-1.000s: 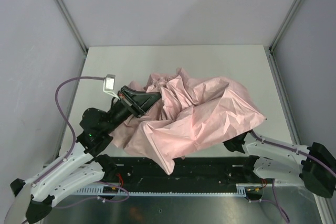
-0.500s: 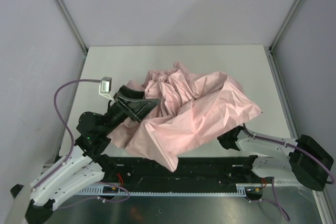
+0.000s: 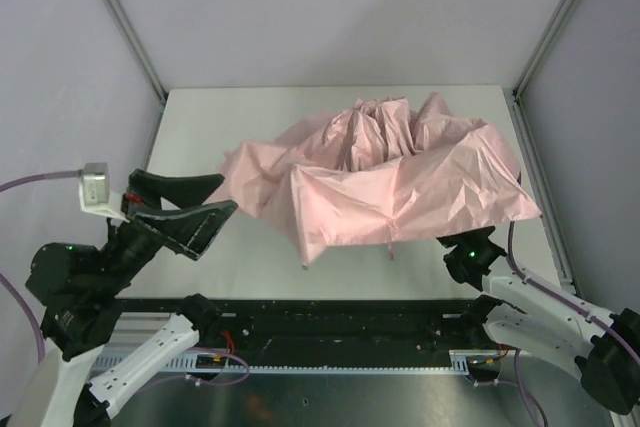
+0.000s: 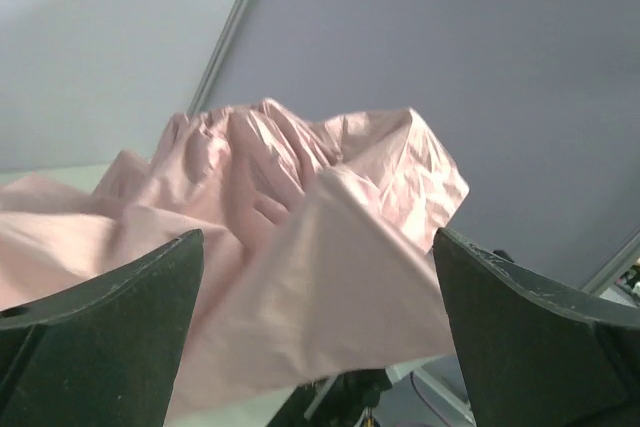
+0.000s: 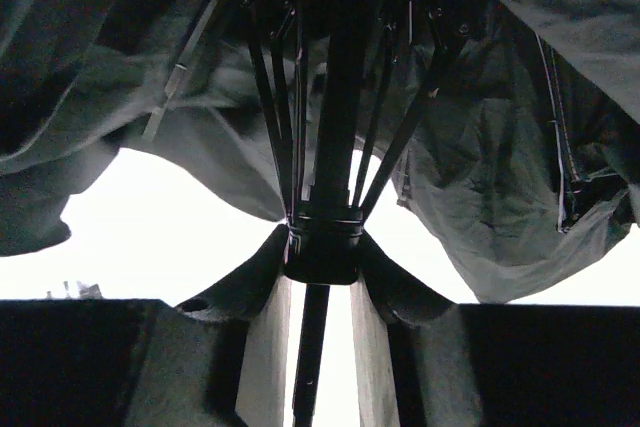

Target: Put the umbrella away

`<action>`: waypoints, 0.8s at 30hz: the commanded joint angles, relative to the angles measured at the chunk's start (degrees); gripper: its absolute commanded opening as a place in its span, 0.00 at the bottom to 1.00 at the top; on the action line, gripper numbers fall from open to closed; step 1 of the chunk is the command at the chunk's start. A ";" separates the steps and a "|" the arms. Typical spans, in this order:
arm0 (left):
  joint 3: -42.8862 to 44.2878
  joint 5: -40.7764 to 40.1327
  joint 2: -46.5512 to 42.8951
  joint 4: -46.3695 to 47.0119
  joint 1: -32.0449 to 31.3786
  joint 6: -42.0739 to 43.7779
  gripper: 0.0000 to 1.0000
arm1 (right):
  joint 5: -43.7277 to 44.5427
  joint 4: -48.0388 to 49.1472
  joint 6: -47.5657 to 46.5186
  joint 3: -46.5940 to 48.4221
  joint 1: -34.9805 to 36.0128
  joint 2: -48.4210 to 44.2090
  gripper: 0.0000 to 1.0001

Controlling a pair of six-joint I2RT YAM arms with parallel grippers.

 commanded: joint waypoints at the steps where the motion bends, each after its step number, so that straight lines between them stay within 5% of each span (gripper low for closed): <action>1: 1.26 6.60 4.95 -10.32 0.39 3.04 0.99 | 4.86 -1.34 -2.92 1.02 -2.39 -2.29 0.00; 13: 0.68 15.10 13.40 -9.85 0.31 3.56 0.96 | -2.56 -2.51 -1.47 1.01 -6.70 -3.87 0.00; 20: -0.68 14.43 17.63 -6.17 0.35 2.69 0.78 | -7.55 -1.35 0.55 0.95 -6.75 -3.13 0.00; 24: -2.75 18.15 21.29 5.22 -0.06 -0.02 0.64 | -15.08 3.35 4.92 0.97 -6.24 0.35 0.00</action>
